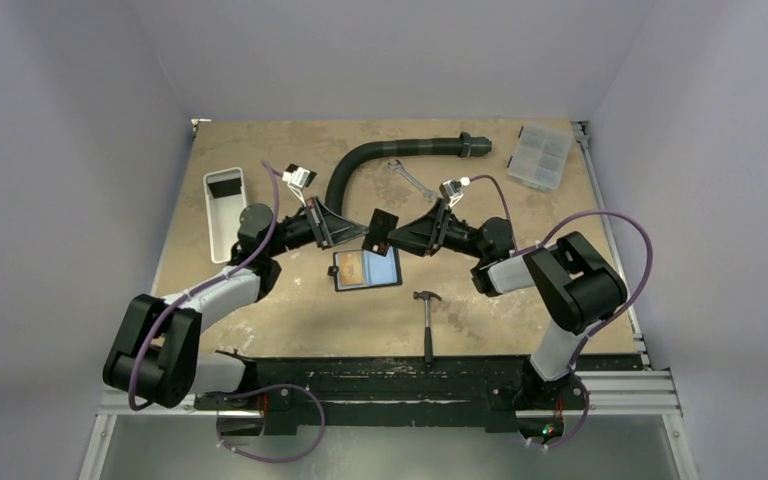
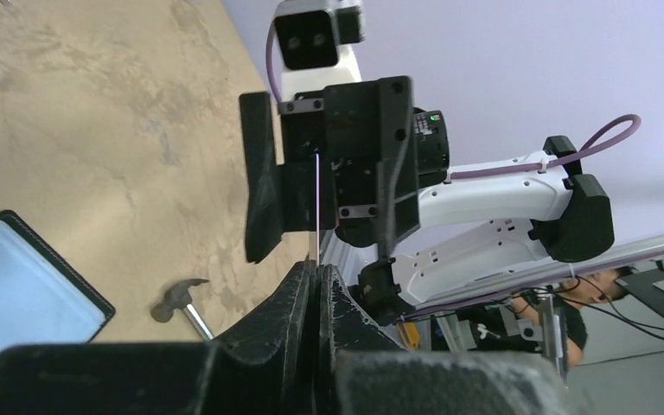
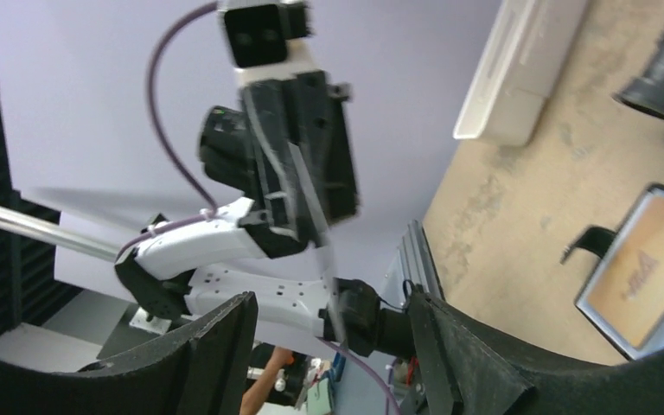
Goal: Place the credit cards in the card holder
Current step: Insert the credit card into the card holder.
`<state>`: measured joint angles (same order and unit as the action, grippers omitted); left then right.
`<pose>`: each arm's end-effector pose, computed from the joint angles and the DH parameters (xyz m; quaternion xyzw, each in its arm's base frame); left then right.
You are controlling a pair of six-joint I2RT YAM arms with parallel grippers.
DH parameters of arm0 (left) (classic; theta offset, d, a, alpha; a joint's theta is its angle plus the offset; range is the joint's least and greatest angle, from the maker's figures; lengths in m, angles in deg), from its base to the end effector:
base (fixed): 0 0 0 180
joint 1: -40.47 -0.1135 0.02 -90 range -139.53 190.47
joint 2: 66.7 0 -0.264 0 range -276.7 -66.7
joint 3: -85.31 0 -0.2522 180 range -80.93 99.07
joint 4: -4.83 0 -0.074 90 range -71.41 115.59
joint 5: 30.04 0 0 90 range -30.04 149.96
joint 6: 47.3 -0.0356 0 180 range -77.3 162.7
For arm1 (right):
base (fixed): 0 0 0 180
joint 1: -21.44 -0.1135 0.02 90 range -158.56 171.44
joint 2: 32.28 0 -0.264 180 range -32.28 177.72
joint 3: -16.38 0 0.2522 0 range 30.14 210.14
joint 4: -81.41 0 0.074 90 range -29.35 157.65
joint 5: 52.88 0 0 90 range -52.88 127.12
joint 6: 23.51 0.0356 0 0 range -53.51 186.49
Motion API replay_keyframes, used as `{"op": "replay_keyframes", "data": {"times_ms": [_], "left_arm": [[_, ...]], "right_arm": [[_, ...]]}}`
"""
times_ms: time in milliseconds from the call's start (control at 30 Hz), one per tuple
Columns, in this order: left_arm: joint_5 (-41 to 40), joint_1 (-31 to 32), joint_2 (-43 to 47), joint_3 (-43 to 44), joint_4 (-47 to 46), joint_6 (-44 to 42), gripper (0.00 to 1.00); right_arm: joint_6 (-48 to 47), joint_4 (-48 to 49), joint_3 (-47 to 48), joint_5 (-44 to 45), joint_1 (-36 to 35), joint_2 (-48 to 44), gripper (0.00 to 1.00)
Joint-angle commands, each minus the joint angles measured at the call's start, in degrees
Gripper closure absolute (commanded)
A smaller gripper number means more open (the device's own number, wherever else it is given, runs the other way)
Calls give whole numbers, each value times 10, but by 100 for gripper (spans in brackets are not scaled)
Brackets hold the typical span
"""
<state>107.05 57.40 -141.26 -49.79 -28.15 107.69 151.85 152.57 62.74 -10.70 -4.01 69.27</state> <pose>0.2478 -0.1027 0.2489 0.0091 0.6930 -0.6441 0.3238 0.2694 0.1574 0.1920 -0.0056 0.6384 0.7394 0.2136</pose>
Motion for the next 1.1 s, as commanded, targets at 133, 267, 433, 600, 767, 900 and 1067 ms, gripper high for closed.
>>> {"op": "replay_keyframes", "data": {"times_ms": [133, 267, 433, 600, 767, 900, 1067], "left_arm": [[-21, 35, -30, -12, -122, 53, 100], [-25, 35, -16, -7, -67, 24, 100], [15, 35, -17, 48, 126, -85, 68], [46, 36, -10, 45, 123, -99, 68], [61, 40, -17, 45, 116, -103, 80], [47, 50, -17, 47, 123, -118, 94], [-164, 50, 26, 85, 397, -282, 100]], "right_arm": [[-2, 145, -17, 27, -3, -43, 61], [-46, 55, -21, 29, -3, -76, 100], [-121, -59, 8, -39, 0, -104, 100], [-103, -67, 43, -122, 0, -81, 100], [-97, -68, 54, -138, -1, -77, 100], [-100, -89, 63, -147, -1, -71, 100], [-338, -443, 95, -64, 21, -90, 56]]}}
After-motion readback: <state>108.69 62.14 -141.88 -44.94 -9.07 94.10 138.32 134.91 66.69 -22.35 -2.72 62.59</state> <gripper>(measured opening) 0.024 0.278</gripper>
